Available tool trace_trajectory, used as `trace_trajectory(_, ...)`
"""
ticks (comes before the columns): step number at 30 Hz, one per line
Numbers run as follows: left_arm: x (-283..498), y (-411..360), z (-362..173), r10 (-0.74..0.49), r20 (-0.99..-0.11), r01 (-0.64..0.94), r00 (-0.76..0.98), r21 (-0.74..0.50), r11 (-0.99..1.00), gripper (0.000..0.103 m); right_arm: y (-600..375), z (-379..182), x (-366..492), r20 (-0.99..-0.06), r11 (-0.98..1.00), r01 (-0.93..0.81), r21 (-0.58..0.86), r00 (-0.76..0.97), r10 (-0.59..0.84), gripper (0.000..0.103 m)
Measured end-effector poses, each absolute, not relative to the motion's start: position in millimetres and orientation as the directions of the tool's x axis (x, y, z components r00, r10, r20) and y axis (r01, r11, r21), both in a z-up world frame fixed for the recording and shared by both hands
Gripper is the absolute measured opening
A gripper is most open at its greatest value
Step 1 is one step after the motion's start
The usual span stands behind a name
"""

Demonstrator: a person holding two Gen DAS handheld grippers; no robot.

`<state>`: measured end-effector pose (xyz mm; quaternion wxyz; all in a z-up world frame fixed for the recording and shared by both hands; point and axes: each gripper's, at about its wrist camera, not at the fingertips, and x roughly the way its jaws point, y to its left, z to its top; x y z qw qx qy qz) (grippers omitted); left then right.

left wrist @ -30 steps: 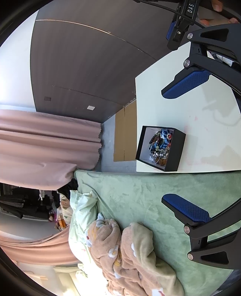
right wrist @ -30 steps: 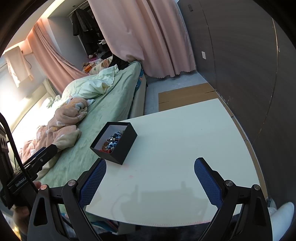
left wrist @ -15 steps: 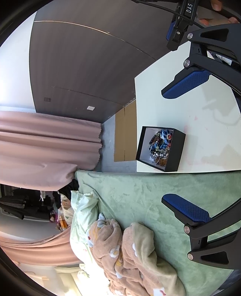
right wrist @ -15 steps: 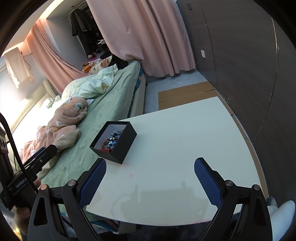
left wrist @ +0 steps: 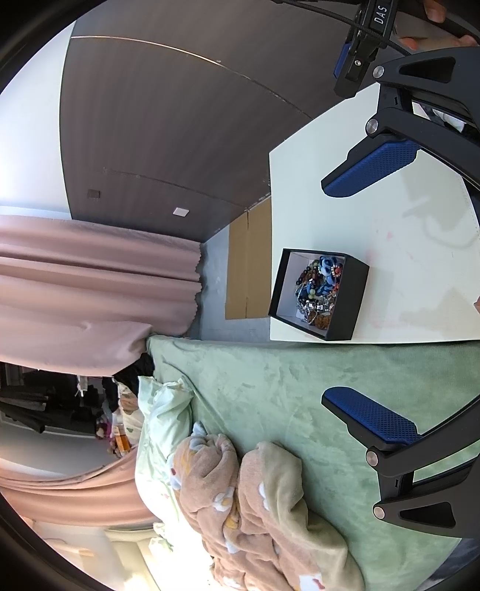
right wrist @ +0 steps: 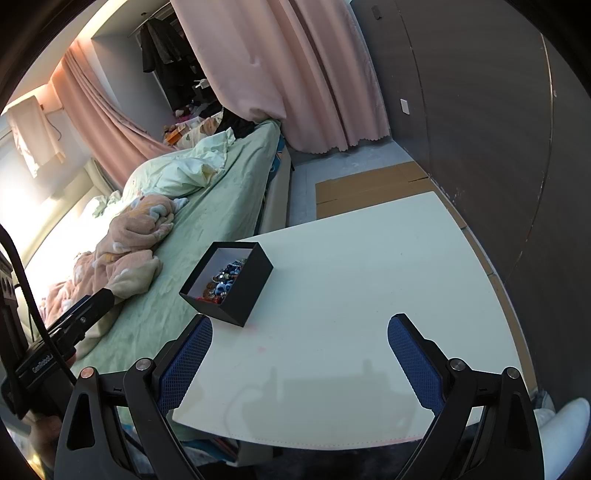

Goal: Organize jewelry

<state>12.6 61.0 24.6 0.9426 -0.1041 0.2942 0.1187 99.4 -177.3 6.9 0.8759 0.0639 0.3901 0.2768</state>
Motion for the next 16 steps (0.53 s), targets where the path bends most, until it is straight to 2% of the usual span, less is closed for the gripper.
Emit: trace_trajectory(16,16,51,24,0.179,-0.574,-0.265,0.799,-0.07,0.962,0.103,-178,6,99,-0.654,0.84,-0.43,0.331,0.537,0.533,0.097)
